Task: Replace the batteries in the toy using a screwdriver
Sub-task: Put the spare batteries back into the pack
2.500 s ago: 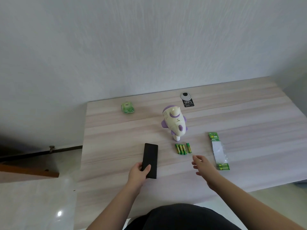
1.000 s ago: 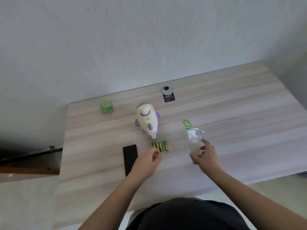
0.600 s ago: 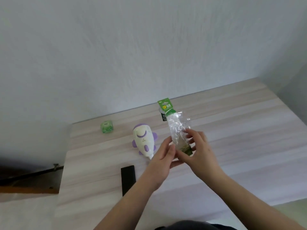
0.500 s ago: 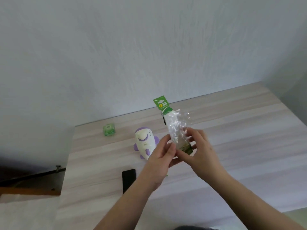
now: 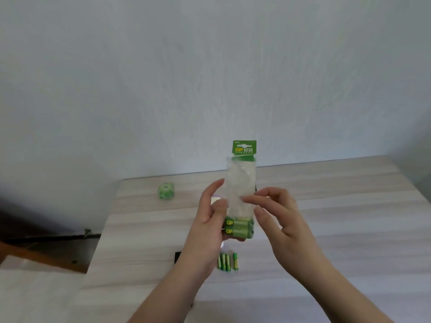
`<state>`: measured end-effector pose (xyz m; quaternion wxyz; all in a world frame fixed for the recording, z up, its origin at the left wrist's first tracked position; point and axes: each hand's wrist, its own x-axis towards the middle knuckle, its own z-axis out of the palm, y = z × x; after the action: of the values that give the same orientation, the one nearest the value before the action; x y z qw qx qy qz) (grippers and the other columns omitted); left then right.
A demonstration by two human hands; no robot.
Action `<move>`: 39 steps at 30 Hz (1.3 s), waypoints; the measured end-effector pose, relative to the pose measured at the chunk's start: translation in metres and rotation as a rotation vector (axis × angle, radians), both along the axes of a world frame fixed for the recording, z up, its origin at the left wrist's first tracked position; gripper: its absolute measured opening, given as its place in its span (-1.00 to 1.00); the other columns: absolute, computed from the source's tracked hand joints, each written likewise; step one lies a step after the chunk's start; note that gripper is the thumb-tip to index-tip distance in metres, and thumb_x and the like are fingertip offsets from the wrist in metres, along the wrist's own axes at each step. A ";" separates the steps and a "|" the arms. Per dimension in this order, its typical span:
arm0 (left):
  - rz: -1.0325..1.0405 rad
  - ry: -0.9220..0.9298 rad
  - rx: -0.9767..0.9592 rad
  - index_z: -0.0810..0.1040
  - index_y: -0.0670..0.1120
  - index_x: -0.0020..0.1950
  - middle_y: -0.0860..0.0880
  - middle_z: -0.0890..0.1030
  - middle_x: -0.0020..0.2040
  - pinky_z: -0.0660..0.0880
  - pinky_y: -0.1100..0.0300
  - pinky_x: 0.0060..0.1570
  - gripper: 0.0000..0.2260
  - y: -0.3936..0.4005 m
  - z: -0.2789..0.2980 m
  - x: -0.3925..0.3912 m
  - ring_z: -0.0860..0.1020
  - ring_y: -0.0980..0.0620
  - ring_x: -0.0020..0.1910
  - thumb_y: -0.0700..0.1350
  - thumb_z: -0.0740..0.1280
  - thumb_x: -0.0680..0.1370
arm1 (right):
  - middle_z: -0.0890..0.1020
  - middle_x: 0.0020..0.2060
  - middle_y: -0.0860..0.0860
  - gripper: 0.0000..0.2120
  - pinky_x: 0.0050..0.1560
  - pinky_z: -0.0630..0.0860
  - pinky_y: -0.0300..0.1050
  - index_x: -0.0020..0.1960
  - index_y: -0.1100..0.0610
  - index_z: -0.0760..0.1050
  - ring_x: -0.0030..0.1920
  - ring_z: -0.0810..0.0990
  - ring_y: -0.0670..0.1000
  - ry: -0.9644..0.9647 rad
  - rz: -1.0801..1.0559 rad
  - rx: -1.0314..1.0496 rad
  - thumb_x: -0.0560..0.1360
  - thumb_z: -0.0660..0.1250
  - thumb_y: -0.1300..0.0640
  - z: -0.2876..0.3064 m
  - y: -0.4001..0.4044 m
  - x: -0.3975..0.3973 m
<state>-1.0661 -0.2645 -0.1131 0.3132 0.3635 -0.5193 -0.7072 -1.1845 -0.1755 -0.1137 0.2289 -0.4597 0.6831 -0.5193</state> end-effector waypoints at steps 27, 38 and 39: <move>-0.072 -0.357 -0.303 0.51 0.15 0.31 0.24 0.60 0.16 0.40 0.39 0.16 -0.70 -0.020 -0.003 0.074 0.50 0.34 0.18 0.07 0.10 0.65 | 0.45 0.07 -0.19 -0.83 -0.06 0.34 -0.51 0.11 -0.22 0.49 0.03 0.43 -0.25 0.261 0.234 0.330 0.56 0.19 -0.08 0.006 -0.016 0.066; -0.164 -0.465 -0.429 0.44 0.28 0.21 0.24 0.57 -0.07 0.36 0.55 -0.11 -0.78 -0.049 -0.017 0.130 0.50 0.40 -0.08 0.03 0.09 0.66 | 0.55 -0.01 -0.11 -0.87 0.07 0.51 -0.18 -0.21 -0.17 0.48 0.01 0.52 -0.09 0.114 0.136 0.390 0.41 0.44 -0.06 -0.029 -0.052 0.128; -0.175 -0.467 -0.409 0.43 0.26 0.21 0.25 0.56 -0.08 0.36 0.57 -0.10 -0.80 -0.052 -0.021 0.133 0.50 0.43 -0.08 0.04 0.09 0.66 | 0.56 -0.02 -0.11 -0.87 0.06 0.53 -0.14 -0.21 -0.16 0.50 0.00 0.55 -0.07 0.056 0.124 0.405 0.39 0.46 -0.09 -0.033 -0.054 0.132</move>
<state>-0.9327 -0.3167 -0.1340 0.1902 0.3996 -0.7378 -0.5097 -1.0528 -0.2291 -0.1468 0.3292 -0.4595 0.7501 -0.3432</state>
